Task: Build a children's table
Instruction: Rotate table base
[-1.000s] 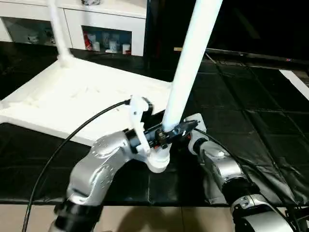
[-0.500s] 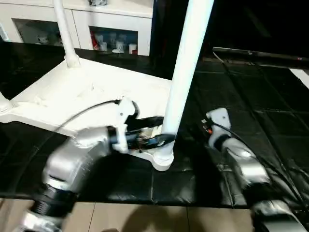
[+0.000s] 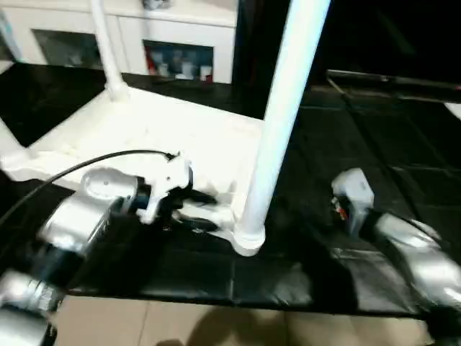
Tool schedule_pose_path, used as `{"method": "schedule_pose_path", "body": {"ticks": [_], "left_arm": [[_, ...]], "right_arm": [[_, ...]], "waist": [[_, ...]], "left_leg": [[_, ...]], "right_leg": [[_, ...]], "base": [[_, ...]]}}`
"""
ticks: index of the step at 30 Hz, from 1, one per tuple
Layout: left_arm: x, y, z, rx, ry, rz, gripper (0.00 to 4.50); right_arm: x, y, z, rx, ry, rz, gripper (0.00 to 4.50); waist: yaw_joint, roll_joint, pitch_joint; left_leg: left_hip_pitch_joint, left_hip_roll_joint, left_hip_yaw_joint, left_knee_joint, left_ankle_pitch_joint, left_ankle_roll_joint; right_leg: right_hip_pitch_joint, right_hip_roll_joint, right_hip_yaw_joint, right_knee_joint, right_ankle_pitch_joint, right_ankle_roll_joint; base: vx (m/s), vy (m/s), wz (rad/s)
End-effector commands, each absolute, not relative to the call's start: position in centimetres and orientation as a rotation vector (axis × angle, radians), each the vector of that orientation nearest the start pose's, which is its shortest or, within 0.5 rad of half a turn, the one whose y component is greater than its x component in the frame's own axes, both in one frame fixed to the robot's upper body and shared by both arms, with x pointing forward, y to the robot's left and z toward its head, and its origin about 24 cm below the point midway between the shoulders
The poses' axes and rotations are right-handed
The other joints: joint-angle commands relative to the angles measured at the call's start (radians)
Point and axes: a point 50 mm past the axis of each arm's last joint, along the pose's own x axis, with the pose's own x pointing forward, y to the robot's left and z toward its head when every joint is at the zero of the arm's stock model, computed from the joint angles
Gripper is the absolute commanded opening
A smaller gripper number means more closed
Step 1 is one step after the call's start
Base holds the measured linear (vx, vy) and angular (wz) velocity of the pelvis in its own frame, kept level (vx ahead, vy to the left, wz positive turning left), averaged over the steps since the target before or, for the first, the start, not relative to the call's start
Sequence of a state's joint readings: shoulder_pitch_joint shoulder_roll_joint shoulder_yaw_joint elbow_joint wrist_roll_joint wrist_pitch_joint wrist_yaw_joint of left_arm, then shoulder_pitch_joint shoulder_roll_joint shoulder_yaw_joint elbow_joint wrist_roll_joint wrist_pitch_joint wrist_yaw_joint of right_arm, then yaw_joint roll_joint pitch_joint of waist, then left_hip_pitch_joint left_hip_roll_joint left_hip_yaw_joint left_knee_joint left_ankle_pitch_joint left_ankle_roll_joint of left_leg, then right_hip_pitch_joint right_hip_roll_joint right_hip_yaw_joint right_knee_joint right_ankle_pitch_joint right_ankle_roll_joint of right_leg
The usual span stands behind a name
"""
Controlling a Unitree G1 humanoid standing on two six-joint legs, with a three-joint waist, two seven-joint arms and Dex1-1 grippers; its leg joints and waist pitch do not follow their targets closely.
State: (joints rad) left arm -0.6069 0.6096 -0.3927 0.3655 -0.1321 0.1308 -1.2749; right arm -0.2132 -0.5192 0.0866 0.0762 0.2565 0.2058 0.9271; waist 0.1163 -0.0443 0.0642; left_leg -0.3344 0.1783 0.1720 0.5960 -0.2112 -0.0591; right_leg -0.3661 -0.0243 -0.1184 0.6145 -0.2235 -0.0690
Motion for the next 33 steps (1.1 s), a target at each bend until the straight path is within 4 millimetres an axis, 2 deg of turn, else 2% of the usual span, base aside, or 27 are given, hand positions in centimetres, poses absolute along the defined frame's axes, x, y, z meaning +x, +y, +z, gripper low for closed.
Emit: {"method": "schedule_pose_path", "body": {"ticks": [1, 2, 5, 6, 8, 9, 10, 12, 13, 16, 17, 18, 19, 21, 23, 25, 31, 33], "left_arm": [[31.3, 15.7, 9.4, 0.622, 0.407, -1.418, 2.34], [31.6, 15.7, 9.2, 0.645, 0.411, -1.419, 2.34], [32.5, 15.1, 8.9, 0.680, 0.398, -1.428, 1.92], [32.7, 14.9, 8.9, 0.689, 0.395, -1.432, 1.90], [32.9, 14.8, 8.7, 0.698, 0.400, -1.440, 1.88], [33.1, 14.7, 8.5, 0.721, 0.410, -1.458, 1.75], [33.2, 14.7, 8.3, 0.733, 0.412, -1.462, 1.48], [33.4, 14.6, 8.0, 0.754, 0.418, -1.470, 1.48], [33.4, 14.5, 7.8, 0.761, 0.423, -1.475, 1.49], [33.5, 14.5, 7.6, 0.768, 0.441, -1.495, 1.12], [33.5, 14.6, 7.5, 0.758, 0.456, -1.506, 1.08], [33.5, 14.7, 7.4, 0.748, 0.471, -1.515, 1.08], [33.5, 14.7, 7.4, 0.741, 0.480, -1.522, 1.03], [33.6, 14.8, 7.5, 0.722, 0.484, -1.525, 0.62], [33.8, 14.8, 7.9, 0.693, 0.466, -1.530, 0.59], [33.8, 14.8, 7.9, 0.676, 0.467, -1.532, 0.36], [33.9, 14.9, 8.3, 0.618, 0.510, -1.561, 0.36], [33.8, 15.0, 8.4, 0.602, 0.528, -1.582, 0.69]], "right_arm": [[26.6, -18.5, 7.6, -0.213, 0.233, 1.033, 4.50], [26.1, -18.4, 7.8, -0.219, 0.251, 1.080, 4.50], [25.2, -18.2, 8.1, -0.223, 0.298, 1.162, 4.50], [25.1, -18.1, 8.2, -0.217, 0.304, 1.170, 4.50], [24.9, -18.0, 8.3, -0.215, 0.306, 1.174, 4.50], [24.8, -17.9, 8.6, -0.211, 0.313, 1.181, 4.50], [24.7, -17.9, 8.7, -0.210, 0.315, 1.182, 4.50], [24.5, -17.9, 8.7, -0.208, 0.319, 1.183, 4.50], [24.4, -17.9, 8.7, -0.207, 0.322, 1.184, 4.50], [24.2, -18.0, 8.8, -0.202, 0.330, 1.184, 4.50], [24.1, -18.0, 8.8, -0.199, 0.334, 1.182, 4.50], [24.1, -18.1, 8.8, -0.197, 0.337, 1.177, 4.50], [24.0, -18.2, 8.8, -0.195, 0.341, 1.174, 4.50], [24.0, -18.3, 8.7, -0.197, 0.345, 1.163, 4.50], [24.0, -18.4, 8.7, -0.199, 0.348, 1.153, 4.50], [23.9, -18.4, 8.7, -0.200, 0.349, 1.152, 4.50], [24.0, -18.4, 8.6, -0.199, 0.353, 1.146, 4.50], [24.0, -18.3, 8.6, -0.196, 0.351, 1.150, 4.50]], "waist": [[0.008, 0.008, -0.070], [0.007, 0.008, -0.070], [0.010, 0.009, -0.070], [0.016, 0.016, -0.071], [0.022, 0.013, -0.071], [0.024, 0.019, -0.071], [0.027, 0.019, -0.073], [0.030, 0.022, -0.074], [0.032, 0.017, -0.074], [0.035, 0.023, -0.074], [0.036, 0.028, -0.074], [0.036, 0.024, -0.073], [0.036, 0.025, -0.075], [0.036, 0.027, -0.075], [0.037, 0.026, -0.077], [0.036, 0.027, -0.078], [0.036, 0.029, -0.081], [0.038, 0.029, -0.080]], "left_leg": [[-0.005, 0.073, -0.032, -0.061, -0.044, 0.080], [-0.007, 0.072, -0.032, -0.062, -0.042, 0.081], [-0.007, 0.067, -0.029, -0.059, -0.044, 0.086], [-0.006, 0.066, -0.030, -0.057, -0.046, 0.087], [-0.005, 0.070, -0.031, -0.059, -0.051, 0.082], [-0.007, 0.070, -0.032, -0.059, -0.050, 0.078], [-0.005, 0.070, -0.032, -0.058, -0.052, 0.074], [-0.004, 0.070, -0.032, -0.058, -0.054, 0.072], [-0.006, 0.069, -0.030, -0.058, -0.062, 0.068], [-0.007, 0.068, -0.031, -0.058, -0.069, 0.062], [-0.005, 0.067, -0.030, -0.058, -0.075, 0.060], [-0.005, 0.067, -0.030, -0.059, -0.074, 0.061], [-0.006, 0.068, -0.031, -0.060, -0.074, 0.061], [-0.005, 0.067, -0.030, -0.059, -0.079, 0.060], [-0.007, 0.063, -0.029, -0.058, -0.069, 0.062], [-0.009, 0.066, -0.030, -0.057, -0.064, 0.064], [-0.010, 0.072, -0.032, -0.057, -0.051, 0.069], [-0.011, 0.071, -0.031, -0.057, -0.048, 0.068]], "right_leg": [[0.058, -0.142, 0.087, -0.075, -0.104, -0.048], [0.059, -0.141, 0.087, -0.075, -0.101, -0.052], [0.060, -0.140, 0.086, -0.080, -0.096, -0.052], [0.060, -0.138, 0.086, -0.082, -0.104, -0.043], [0.059, -0.141, 0.085, -0.082, -0.107, -0.040], [0.059, -0.141, 0.085, -0.083, -0.102, -0.041], [0.059, -0.141, 0.085, -0.082, -0.095, -0.037], [0.059, -0.141, 0.085, -0.082, -0.086, -0.036], [0.060, -0.144, 0.085, -0.082, -0.091, -0.037], [0.060, -0.143, 0.083, -0.086, -0.128, -0.029], [0.060, -0.142, 0.083, -0.091, -0.146, -0.014], [0.060, -0.141, 0.083, -0.092, -0.155, -0.006], [0.060, -0.142, 0.082, -0.092, -0.155, -0.006], [0.059, -0.143, 0.081, -0.093, -0.161, -0.008], [0.060, -0.141, 0.081, -0.092, -0.158, -0.002], [0.060, -0.142, 0.079, -0.090, -0.152, -0.002], [0.059, -0.146, 0.081, -0.083, -0.108, -0.028], [0.060, -0.147, 0.082, -0.084, -0.107, -0.031]], "base": [[0.000, 0.000, 0.00], [0.000, 0.000, 0.00], [0.000, 0.000, 0.00], [0.000, 0.000, 0.00], [0.000, 0.000, 0.00], [0.000, 0.000, 0.00], [0.000, 0.000, 0.00], [0.000, 0.000, 0.00], [0.000, 0.000, 0.00], [0.000, 0.000, 0.00], [0.000, 0.000, 0.00], [0.000, 0.000, 0.00], [0.000, 0.000, 0.00], [0.000, 0.000, 0.00], [0.000, 0.000, 0.00], [0.000, 0.000, 0.00], [0.000, 0.000, 0.00], [0.000, 0.000, 0.00]]}}
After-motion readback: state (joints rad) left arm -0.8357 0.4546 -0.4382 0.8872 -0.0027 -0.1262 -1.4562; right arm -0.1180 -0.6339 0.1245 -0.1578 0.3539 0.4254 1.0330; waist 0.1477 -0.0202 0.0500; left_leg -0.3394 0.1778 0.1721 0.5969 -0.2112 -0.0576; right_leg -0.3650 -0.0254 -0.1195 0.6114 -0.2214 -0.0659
